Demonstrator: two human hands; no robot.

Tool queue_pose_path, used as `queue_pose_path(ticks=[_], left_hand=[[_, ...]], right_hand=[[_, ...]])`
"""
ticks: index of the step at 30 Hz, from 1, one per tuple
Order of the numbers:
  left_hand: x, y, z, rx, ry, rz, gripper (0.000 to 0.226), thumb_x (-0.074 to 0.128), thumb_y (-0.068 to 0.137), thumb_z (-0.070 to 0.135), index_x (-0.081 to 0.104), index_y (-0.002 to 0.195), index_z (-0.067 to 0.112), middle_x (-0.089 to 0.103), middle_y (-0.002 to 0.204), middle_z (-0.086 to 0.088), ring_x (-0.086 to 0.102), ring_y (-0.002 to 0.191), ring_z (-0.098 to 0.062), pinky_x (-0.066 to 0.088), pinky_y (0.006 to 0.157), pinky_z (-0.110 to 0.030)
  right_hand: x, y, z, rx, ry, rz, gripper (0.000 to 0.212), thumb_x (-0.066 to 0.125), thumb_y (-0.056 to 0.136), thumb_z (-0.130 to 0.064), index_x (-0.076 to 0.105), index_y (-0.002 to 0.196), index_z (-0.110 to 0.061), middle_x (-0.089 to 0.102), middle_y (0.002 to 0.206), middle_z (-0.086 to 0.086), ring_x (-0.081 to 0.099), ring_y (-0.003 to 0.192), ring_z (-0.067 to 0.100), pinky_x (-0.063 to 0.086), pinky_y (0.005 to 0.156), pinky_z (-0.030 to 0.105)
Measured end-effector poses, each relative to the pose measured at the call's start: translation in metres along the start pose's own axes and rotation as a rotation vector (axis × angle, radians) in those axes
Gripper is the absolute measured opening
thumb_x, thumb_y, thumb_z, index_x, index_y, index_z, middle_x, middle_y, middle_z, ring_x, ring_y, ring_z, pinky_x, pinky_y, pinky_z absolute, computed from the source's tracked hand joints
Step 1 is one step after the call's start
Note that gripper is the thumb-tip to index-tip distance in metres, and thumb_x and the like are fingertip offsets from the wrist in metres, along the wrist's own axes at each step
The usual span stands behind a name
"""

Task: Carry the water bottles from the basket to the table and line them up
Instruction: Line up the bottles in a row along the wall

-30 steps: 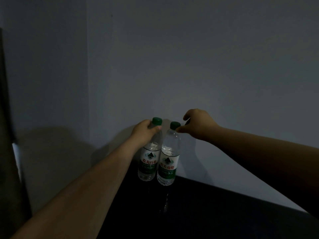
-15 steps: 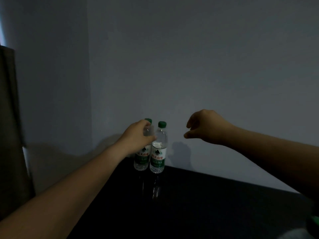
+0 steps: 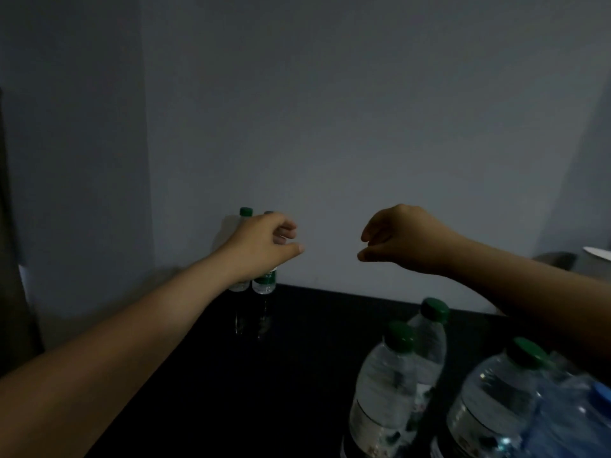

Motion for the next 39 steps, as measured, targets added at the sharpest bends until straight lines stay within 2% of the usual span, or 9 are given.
queue_pose_path(ticks=[3,6,13,17,22,28,33,35,39], left_hand=[[0.004,-0.020,0.020,0.031,0.005,-0.044,0.039,0.070,0.083,0.025,0.060,0.118,0.012,0.064,0.110,0.001,0.063,0.099,-0.011,0.051,0.092,-0.027],[0.008,-0.036,0.036,0.062,0.014,-0.089,0.039,0.071,0.082,0.024,0.061,0.118,0.012,0.065,0.109,0.002,0.063,0.099,-0.010,0.053,0.093,-0.029],[0.025,-0.062,0.059,0.108,0.005,-0.154,0.036,0.072,0.081,0.022,0.061,0.114,0.014,0.066,0.109,0.001,0.064,0.099,-0.011,0.053,0.093,-0.035],[0.033,-0.068,0.064,0.109,0.016,-0.210,0.037,0.072,0.080,0.024,0.060,0.114,0.017,0.065,0.109,0.003,0.063,0.100,-0.010,0.053,0.094,-0.036],[0.046,-0.075,0.071,0.105,0.072,-0.280,0.041,0.072,0.081,0.028,0.059,0.118,0.018,0.065,0.112,0.004,0.062,0.100,-0.006,0.053,0.093,-0.028],[0.063,-0.078,0.076,0.101,0.131,-0.406,0.055,0.071,0.078,0.041,0.053,0.127,0.024,0.061,0.118,0.009,0.058,0.104,-0.003,0.053,0.092,-0.032],[0.070,-0.075,0.084,0.124,0.122,-0.435,0.058,0.073,0.075,0.045,0.054,0.127,0.025,0.060,0.119,0.009,0.059,0.105,-0.003,0.053,0.092,-0.030],[0.073,-0.076,0.086,0.147,0.115,-0.430,0.053,0.073,0.074,0.047,0.058,0.121,0.027,0.063,0.113,0.009,0.060,0.100,-0.003,0.055,0.089,-0.031],[0.081,-0.077,0.089,0.186,0.128,-0.386,0.040,0.077,0.070,0.046,0.065,0.102,0.027,0.066,0.088,0.007,0.062,0.079,-0.008,0.056,0.073,-0.033]], right_hand=[[-0.010,-0.028,0.008,0.022,-0.036,-0.012,0.036,0.074,0.078,-0.033,0.066,0.108,-0.015,0.069,0.103,0.000,0.063,0.090,0.011,0.048,0.082,0.023],[-0.016,-0.051,0.015,0.043,-0.059,-0.024,0.035,0.073,0.079,-0.033,0.066,0.109,-0.016,0.069,0.106,0.000,0.064,0.094,0.012,0.050,0.087,0.025],[-0.025,-0.081,0.028,0.074,-0.110,-0.025,0.033,0.072,0.080,-0.031,0.064,0.109,-0.017,0.069,0.107,0.000,0.063,0.094,0.012,0.051,0.090,0.029],[-0.025,-0.087,0.034,0.081,-0.122,-0.029,0.032,0.071,0.082,-0.028,0.063,0.111,-0.016,0.067,0.109,0.001,0.062,0.094,0.012,0.050,0.089,0.026],[-0.017,-0.085,0.040,0.076,-0.173,-0.046,0.034,0.068,0.084,-0.028,0.061,0.115,-0.016,0.065,0.114,0.001,0.061,0.099,0.012,0.050,0.091,0.026],[-0.007,-0.076,0.051,0.063,-0.228,-0.080,0.040,0.068,0.084,-0.032,0.059,0.120,-0.017,0.063,0.118,0.001,0.059,0.101,0.015,0.046,0.087,0.024],[-0.002,-0.071,0.058,0.049,-0.222,-0.107,0.043,0.070,0.082,-0.033,0.059,0.121,-0.018,0.063,0.116,0.000,0.059,0.100,0.015,0.048,0.088,0.026],[0.000,-0.069,0.060,0.043,-0.222,-0.116,0.044,0.071,0.081,-0.034,0.059,0.120,-0.018,0.064,0.115,0.000,0.060,0.101,0.016,0.049,0.092,0.030],[0.008,-0.068,0.063,0.042,-0.243,-0.161,0.046,0.072,0.080,-0.033,0.058,0.122,-0.019,0.063,0.118,0.002,0.059,0.105,0.019,0.048,0.094,0.034]])
Point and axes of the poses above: each hand's wrist, its own y-axis towards the middle knuckle, its own x-axis out of the palm, z = x × y, the point moved 1 cm from there along y, towards the middle knuckle
